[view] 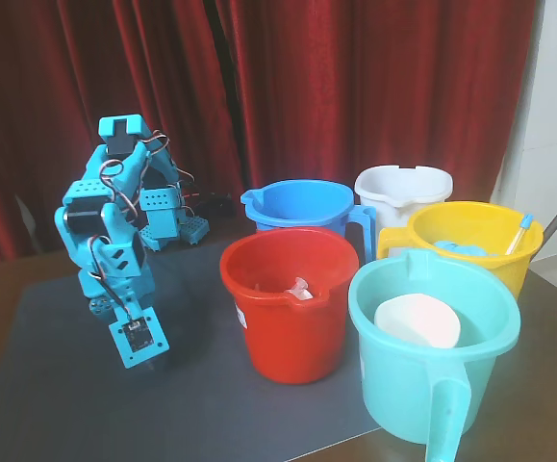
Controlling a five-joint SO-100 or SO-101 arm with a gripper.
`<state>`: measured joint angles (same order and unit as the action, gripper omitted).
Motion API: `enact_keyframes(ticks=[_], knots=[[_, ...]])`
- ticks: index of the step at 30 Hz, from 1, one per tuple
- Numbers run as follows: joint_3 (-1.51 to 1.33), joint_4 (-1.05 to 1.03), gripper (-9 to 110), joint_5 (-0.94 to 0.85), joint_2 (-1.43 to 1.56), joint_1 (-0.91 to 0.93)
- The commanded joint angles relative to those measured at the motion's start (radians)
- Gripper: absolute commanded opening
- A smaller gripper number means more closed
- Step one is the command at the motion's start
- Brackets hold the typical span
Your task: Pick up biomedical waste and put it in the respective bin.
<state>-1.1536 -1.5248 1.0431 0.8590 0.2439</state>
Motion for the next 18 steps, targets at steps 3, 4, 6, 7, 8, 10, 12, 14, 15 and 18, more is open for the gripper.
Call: enact_keyframes(ticks=[3, 4, 6, 7, 8, 10, 12, 14, 15, 18], knots=[[0.017, 0.014, 0, 0.008, 0.075, -0.006], [0.015, 0.028, 0, 0.008, 0.075, -0.008], [0.011, 0.051, 0, 0.009, 0.077, -0.011], [0.014, 0.054, 0, 0.011, 0.075, -0.011], [0.015, 0.058, 0, 0.011, 0.075, -0.012], [0.017, 0.072, 0, 0.011, 0.078, -0.014], [0.018, 0.077, 0, 0.012, 0.081, -0.015], [0.055, 0.066, 0, 0.015, 0.081, -0.015], [0.081, 0.055, 0, 0.023, 0.081, -0.017], [0.170, 0.005, 0, 0.063, 0.083, -0.017]])
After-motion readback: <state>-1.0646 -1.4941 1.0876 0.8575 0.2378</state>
